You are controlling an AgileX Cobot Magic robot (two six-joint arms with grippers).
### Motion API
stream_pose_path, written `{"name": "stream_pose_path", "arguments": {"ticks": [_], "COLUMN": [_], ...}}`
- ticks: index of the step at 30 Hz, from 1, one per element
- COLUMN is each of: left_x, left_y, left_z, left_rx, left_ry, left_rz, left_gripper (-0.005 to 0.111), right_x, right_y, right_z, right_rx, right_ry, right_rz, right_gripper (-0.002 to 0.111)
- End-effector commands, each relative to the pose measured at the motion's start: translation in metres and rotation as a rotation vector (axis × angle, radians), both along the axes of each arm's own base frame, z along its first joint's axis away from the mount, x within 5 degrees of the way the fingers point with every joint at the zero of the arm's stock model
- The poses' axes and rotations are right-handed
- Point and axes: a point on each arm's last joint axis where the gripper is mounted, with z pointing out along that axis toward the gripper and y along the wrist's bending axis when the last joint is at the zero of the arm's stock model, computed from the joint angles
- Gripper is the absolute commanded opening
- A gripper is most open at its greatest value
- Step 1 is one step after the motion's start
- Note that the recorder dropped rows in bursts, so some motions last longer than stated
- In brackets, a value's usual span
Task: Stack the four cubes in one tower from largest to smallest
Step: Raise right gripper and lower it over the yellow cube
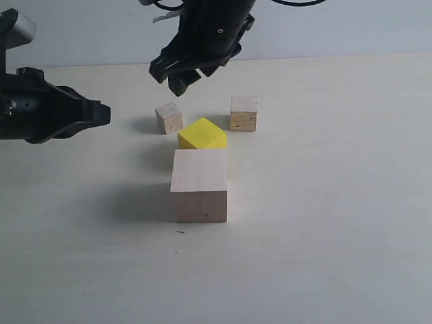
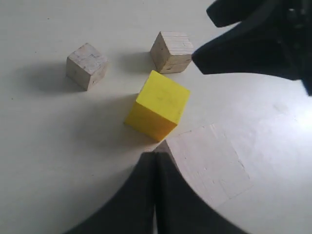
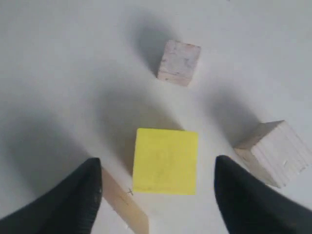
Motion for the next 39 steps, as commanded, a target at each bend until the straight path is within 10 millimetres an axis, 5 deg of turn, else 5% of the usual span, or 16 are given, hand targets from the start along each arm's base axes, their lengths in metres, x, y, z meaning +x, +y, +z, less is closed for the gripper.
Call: {"name": "stream_pose_path", "arguments": {"ticks": [1,13,39], "left_x": [-0.007,-0.010,-0.010], "left_y": [0.002,0.001,0.001], "left_z": [0.006,0.009,0.009], "left_rx": [-0.006,-0.016,0.003], "left_ry": [0.000,-0.002,-0.008], "left_rz": [-0.010,-0.034,-0.046], "left_gripper": [0.000,0.000,0.000], "right_x": [0.012,0.022,0.031], "right_y": [0.003,0.014,0.021], "right_z": [-0.009,-0.059,-0.104], "right_rx": [-0.051,-0.120,-0.139], "right_ry": [0.013,0.137,0.154], "right_rz": [-0.080,-0.067,-0.044], "right_gripper": [0.077,0.077,0.077]}}
